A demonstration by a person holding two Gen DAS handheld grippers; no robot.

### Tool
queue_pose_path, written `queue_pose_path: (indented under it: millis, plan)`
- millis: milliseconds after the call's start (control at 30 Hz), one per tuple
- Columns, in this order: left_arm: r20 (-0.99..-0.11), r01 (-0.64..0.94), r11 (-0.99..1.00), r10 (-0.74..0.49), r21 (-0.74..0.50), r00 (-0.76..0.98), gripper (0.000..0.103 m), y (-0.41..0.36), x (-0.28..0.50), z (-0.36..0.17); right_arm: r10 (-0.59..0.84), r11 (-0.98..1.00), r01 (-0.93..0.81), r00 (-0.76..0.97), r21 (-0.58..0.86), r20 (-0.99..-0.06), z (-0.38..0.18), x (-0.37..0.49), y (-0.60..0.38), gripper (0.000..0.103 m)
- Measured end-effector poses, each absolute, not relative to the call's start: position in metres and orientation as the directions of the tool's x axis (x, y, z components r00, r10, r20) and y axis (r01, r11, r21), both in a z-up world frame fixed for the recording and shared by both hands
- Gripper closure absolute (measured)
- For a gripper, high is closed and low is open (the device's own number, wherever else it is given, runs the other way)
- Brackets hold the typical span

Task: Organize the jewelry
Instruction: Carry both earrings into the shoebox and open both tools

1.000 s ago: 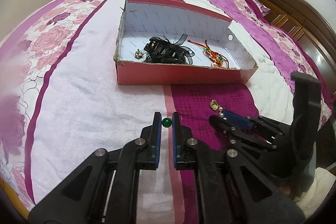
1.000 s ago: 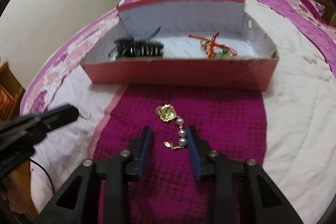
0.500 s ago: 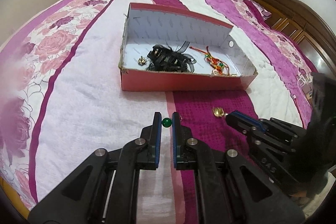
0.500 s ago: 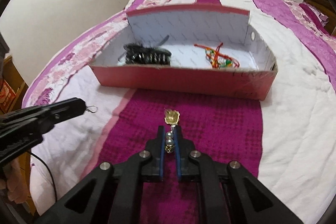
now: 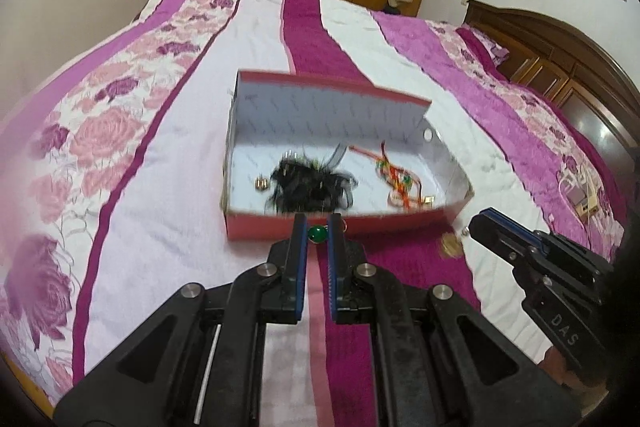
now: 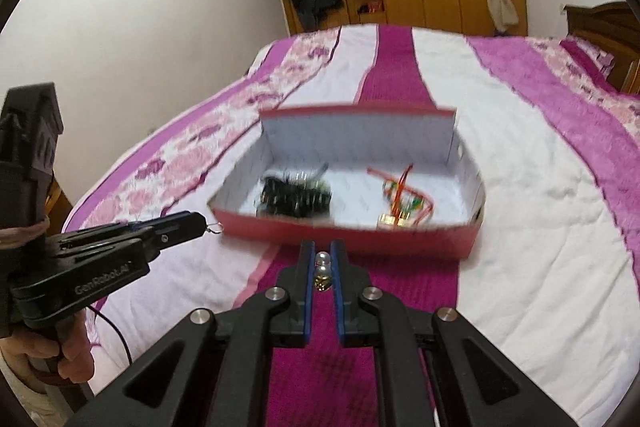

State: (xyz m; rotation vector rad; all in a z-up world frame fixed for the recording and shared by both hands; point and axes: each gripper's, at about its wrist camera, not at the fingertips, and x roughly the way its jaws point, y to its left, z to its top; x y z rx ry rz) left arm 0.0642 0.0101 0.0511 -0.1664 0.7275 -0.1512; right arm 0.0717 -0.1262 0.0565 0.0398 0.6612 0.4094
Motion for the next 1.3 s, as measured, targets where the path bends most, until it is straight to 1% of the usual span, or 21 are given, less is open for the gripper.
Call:
queue_pose_path:
  millis: [100, 333, 567, 733, 1033, 1300]
  plan:
    - [-0.619, 0.079, 0.975, -0.192, -0.206, 0.762, 0.102, 0.010, 0.070, 0.057, 0.381, 0.921, -0.354, 0.731, 0.162, -0.566, 0.064, 0.077, -0.127, 0.094]
    - [-0.588, 0.068, 0.976, -0.179, -0.205, 0.789, 0.102, 0.005, 0.089, 0.058, 0.378, 0.923, -0.352, 0.763, 0.153, -0.524, 0.074, 0.090, -0.125, 0.094]
    - [-0.535, 0.052, 0.983, -0.139, -0.175, 0.833, 0.102, 0.002, 0.106, 0.056, 0.367, 0.929, -0.336, 0.795, 0.153, -0.484, 0.073, 0.110, -0.126, 0.094]
    - [-0.529, 0.041, 0.990, -0.108, -0.138, 0.842, 0.102, -0.005, 0.121, 0.049, 0.358, 0.933, -0.325, 0.814, 0.151, -0.458, 0.070, 0.126, -0.124, 0.094]
    - [-0.533, 0.029, 0.993, -0.088, -0.119, 0.842, 0.102, -0.014, 0.147, 0.030, 0.320, 0.947, -0.294, 0.823, 0.130, -0.469, 0.051, 0.161, -0.122, 0.094]
    - [-0.562, 0.007, 0.993, -0.073, -0.119, 0.824, 0.102, -0.013, 0.162, 0.015, 0.282, 0.959, -0.251, 0.804, 0.132, -0.523, 0.026, 0.192, -0.130, 0.094]
